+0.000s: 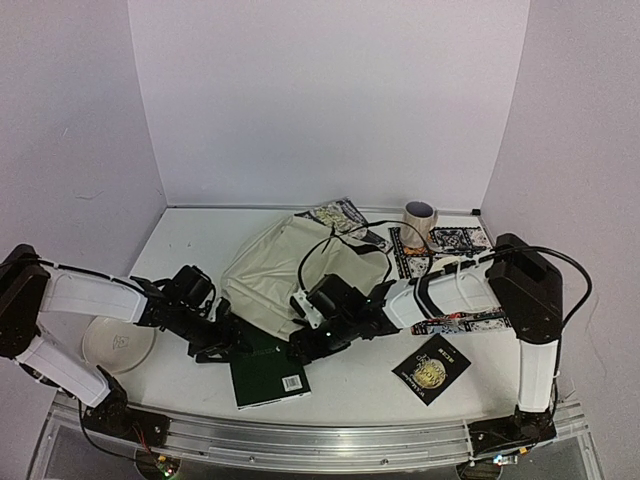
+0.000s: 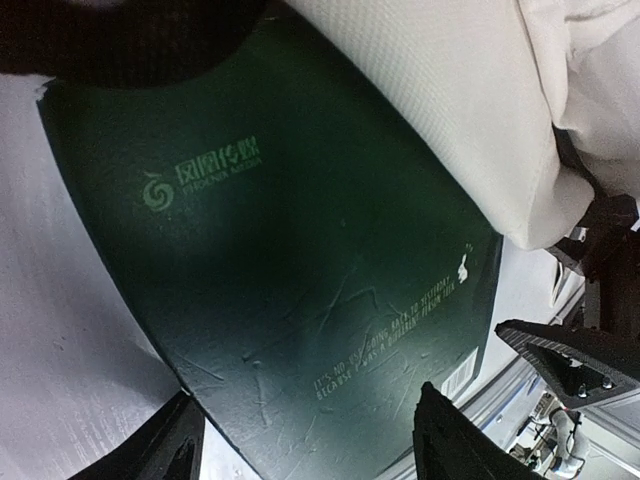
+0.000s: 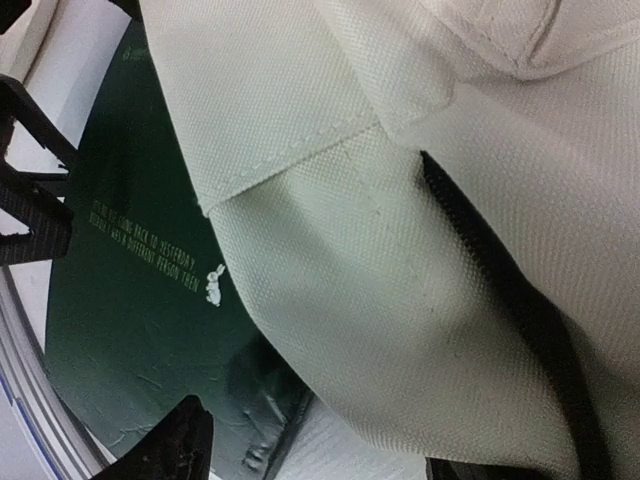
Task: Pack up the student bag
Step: Move the book to the center of the board, then zip the book at the center of the board.
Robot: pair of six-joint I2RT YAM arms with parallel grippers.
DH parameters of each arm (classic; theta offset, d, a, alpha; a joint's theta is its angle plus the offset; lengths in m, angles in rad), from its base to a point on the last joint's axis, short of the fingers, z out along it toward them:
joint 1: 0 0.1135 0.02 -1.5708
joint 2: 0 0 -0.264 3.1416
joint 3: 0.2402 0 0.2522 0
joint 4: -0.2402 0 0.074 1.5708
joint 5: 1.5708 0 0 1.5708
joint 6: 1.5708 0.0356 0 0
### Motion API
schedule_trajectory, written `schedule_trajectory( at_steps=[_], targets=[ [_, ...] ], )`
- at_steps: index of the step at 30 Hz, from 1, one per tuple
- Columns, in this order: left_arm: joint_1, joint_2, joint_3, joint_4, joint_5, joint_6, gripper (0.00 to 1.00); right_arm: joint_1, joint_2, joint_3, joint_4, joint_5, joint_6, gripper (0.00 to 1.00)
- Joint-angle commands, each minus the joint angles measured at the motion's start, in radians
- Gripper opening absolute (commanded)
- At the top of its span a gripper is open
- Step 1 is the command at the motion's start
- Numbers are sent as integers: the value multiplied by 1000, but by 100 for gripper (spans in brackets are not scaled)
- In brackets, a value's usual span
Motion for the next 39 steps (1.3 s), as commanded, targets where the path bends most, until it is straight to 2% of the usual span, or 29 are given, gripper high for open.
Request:
schedule_trajectory(
  at_steps=[1, 10, 16, 19, 26, 36, 39],
  targets=[
    [-30, 22, -75, 22, 48, -62, 71, -3, -97, -89, 59, -81, 122, 73],
    [-117, 86, -118, 195, 93, -160, 60, -1, -74, -192, 208, -215, 288, 75],
    [-178, 118, -150, 359, 112, -260, 50, 0, -50, -224, 453, -361, 365, 73],
    [-203, 124, -159, 419, 110, -304, 47, 0, -56, -197, 520, -425, 370, 70],
    [-213, 63, -162, 425, 48, -331, 42, -1, -125, -169, 591, -562, 352, 62],
    [-213, -67, -213, 424, -54, -392, 43, 0, -172, -217, 586, -577, 339, 47],
    [-214, -89, -228, 424, -69, -408, 43, 0, -172, -222, 580, -577, 334, 39]
  ],
)
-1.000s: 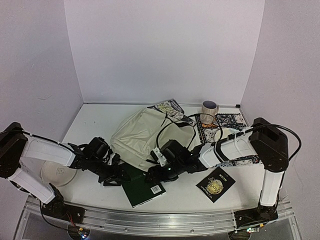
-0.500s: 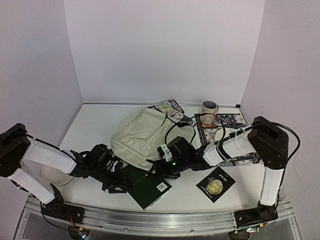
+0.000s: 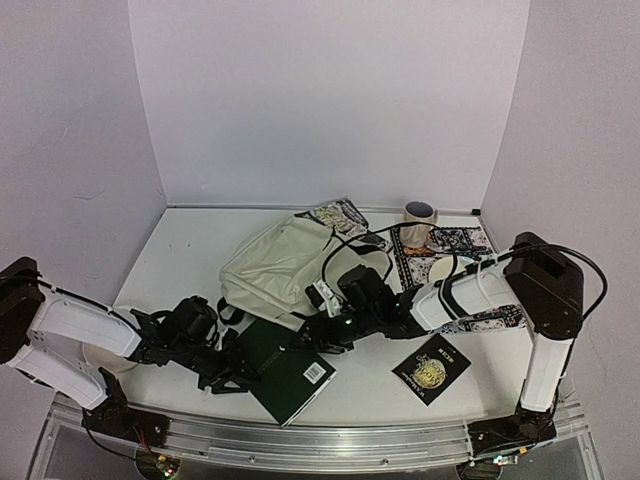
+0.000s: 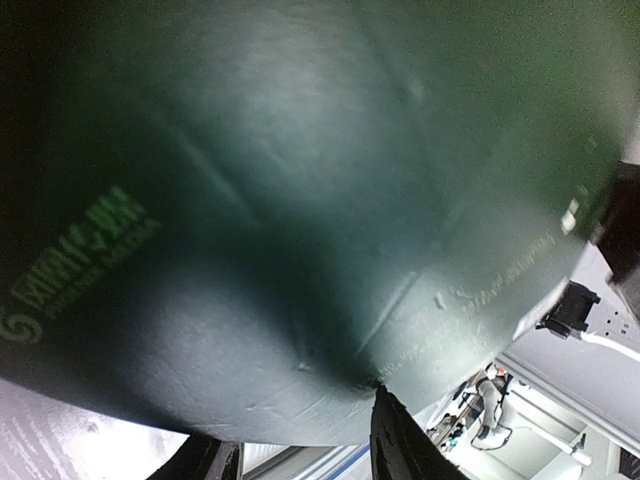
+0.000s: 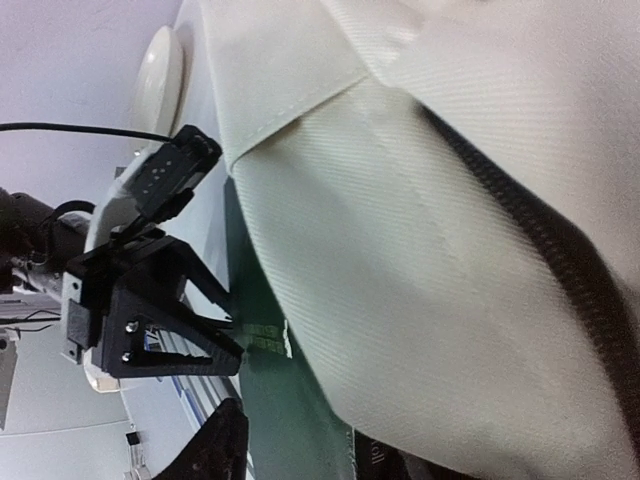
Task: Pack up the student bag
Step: Zip the book at the center of the board.
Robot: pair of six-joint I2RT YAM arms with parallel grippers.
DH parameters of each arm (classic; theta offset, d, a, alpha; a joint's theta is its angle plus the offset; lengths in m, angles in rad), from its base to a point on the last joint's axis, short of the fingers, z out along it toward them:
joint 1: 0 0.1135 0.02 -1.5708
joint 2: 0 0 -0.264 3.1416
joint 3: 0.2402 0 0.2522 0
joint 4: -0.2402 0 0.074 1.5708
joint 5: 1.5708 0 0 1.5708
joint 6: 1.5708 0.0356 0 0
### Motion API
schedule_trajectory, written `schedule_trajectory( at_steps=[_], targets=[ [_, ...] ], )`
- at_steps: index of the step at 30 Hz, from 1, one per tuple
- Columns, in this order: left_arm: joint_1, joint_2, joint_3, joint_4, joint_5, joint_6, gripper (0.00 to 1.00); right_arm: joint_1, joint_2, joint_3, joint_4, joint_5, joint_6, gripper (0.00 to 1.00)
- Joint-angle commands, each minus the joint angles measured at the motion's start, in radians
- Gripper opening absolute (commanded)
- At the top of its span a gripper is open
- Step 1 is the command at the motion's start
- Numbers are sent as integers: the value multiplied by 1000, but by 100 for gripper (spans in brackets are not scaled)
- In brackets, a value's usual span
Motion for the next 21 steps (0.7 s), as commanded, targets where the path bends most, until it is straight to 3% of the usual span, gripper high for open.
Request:
schedule_trajectory(
  at_steps=[1, 9, 13, 15, 21],
  targets=[
    [-2, -22, -21, 96, -140, -23, 44, 74, -54, 13, 170, -230, 8, 37],
    [-2, -103, -53, 95, -184, -54, 45, 82, -47, 34, 114, -221, -22, 25],
    [-3, -138, -73, 95, -196, -71, 47, 83, -57, 44, 80, -214, -44, 5],
    [-2, -161, -87, 95, -206, -78, 49, 84, -67, 44, 70, -210, -50, 0],
    [-2, -289, -125, 92, -258, -101, 62, 83, -119, 48, 57, -191, -58, 0]
  ],
)
